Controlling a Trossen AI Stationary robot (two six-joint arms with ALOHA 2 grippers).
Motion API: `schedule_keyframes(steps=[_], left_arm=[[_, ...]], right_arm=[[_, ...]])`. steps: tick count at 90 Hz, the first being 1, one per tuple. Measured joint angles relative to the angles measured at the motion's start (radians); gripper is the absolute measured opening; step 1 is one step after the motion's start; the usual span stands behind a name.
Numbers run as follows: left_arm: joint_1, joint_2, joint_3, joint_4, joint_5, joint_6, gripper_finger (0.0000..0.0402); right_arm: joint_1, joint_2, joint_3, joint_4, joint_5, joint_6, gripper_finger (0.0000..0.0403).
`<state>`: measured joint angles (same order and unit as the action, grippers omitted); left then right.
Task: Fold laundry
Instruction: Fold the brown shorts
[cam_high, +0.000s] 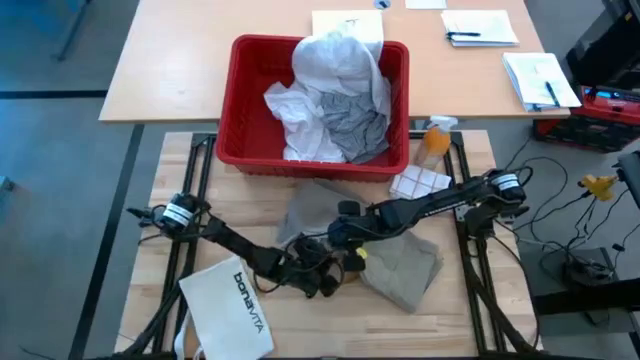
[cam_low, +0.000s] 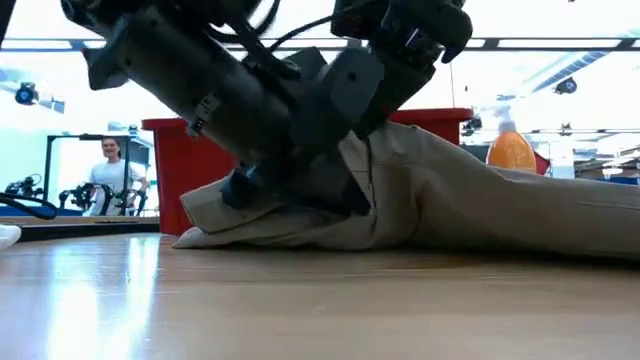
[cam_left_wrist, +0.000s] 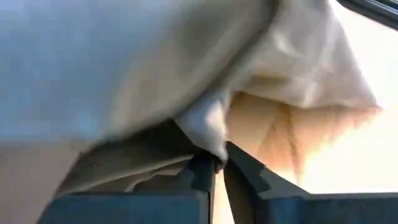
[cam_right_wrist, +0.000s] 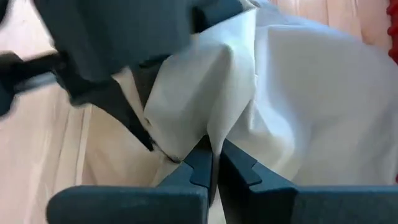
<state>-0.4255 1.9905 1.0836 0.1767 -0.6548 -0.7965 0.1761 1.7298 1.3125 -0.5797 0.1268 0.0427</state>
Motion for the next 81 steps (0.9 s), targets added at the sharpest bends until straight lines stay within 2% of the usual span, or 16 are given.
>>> schedule_keyframes(steps=[10, 24, 48, 59, 71, 81], left_arm=[[-0.003, -0.017, 0.000, -0.022, 0.001, -0.001, 0.0001], [-0.007, -0.041, 0.000, -0.023, -0.059, -0.013, 0.0000], [-0.049, -0.048, 0.000, -0.024, -0.044, -0.032, 0.0000], [-0.068, -0.048, 0.000, -0.077, 0.011, -0.084, 0.0000], [-0.091, -0.048, 0.000, -0.132, 0.014, -0.137, 0.0000], [-0.101, -0.048, 0.000, -0.135, 0.014, -0.140, 0.0000]], right_arm=[[0.000, -0.002, 0.000, 0.000, 0.000, 0.003, 0.0000], [0.000, -0.004, 0.000, 0.000, 0.004, 0.003, 0.0000], [0.000, -0.004, 0.000, -0.006, 0.002, 0.011, 0.0000], [0.000, -0.024, -0.001, -0.007, -0.105, -0.027, 0.0004], [0.000, -0.072, 0.000, -0.024, -0.143, -0.027, 0.0044], [0.000, -0.100, 0.000, -0.051, -0.151, 0.011, 0.0105]])
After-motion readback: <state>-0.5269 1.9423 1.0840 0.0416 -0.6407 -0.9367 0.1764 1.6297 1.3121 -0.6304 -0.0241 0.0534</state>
